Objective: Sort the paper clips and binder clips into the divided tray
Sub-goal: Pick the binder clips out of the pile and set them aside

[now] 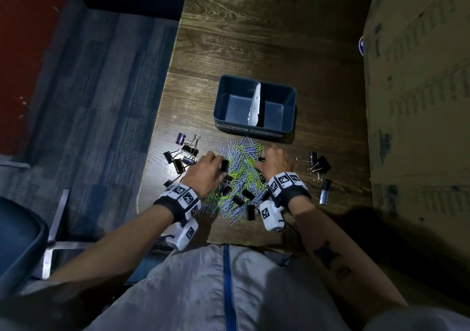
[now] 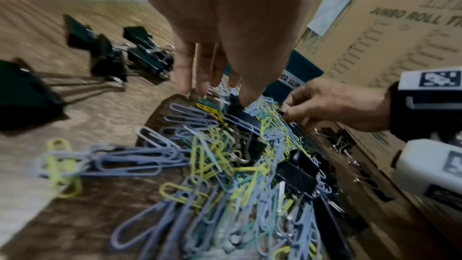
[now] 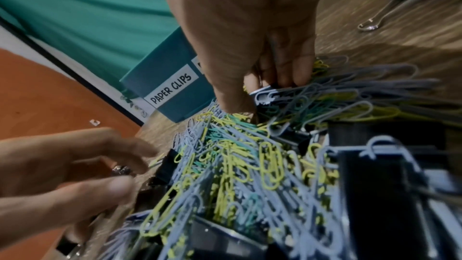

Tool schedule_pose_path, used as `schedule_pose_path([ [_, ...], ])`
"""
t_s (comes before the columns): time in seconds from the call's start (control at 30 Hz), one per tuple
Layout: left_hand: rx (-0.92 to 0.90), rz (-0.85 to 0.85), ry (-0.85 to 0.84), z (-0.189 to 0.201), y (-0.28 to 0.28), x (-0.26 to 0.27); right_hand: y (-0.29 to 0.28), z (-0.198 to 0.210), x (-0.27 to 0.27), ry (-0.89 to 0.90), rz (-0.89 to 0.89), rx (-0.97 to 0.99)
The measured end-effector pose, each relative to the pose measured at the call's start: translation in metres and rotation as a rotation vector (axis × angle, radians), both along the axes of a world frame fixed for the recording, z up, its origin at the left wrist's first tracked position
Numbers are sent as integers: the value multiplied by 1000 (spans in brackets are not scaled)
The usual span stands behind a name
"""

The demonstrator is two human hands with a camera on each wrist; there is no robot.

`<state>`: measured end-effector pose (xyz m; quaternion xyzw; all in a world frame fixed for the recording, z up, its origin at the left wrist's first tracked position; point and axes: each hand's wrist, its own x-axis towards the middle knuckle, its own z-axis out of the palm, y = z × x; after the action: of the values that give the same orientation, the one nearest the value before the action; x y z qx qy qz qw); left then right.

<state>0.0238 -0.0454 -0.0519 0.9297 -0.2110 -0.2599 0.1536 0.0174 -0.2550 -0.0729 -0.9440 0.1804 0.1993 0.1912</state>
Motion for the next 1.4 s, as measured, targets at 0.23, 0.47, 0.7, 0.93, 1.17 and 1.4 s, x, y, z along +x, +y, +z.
schedule_pose_path([
  [0.23, -22, 112, 45, -11, -37, -1, 6, -4, 0, -9, -98, 42],
  [0.47, -190, 99, 28, -3, -32, -1, -3, -1, -11, -57, -145, 97],
  [0.7, -423, 274, 133, 7, -9, -1, -15, 27, -21, -258, -278, 354],
  [0.93, -464, 357, 75, 12, 9, 5, -35, 43, -27, -409, -314, 331],
  [1.17, -230, 489, -112, 10, 60, 36, -111, 31, -49, -290, -688, 118],
  [1.4, -169, 398, -27, -10, 86, 58, -141, 16, -68, -178, -735, 72],
])
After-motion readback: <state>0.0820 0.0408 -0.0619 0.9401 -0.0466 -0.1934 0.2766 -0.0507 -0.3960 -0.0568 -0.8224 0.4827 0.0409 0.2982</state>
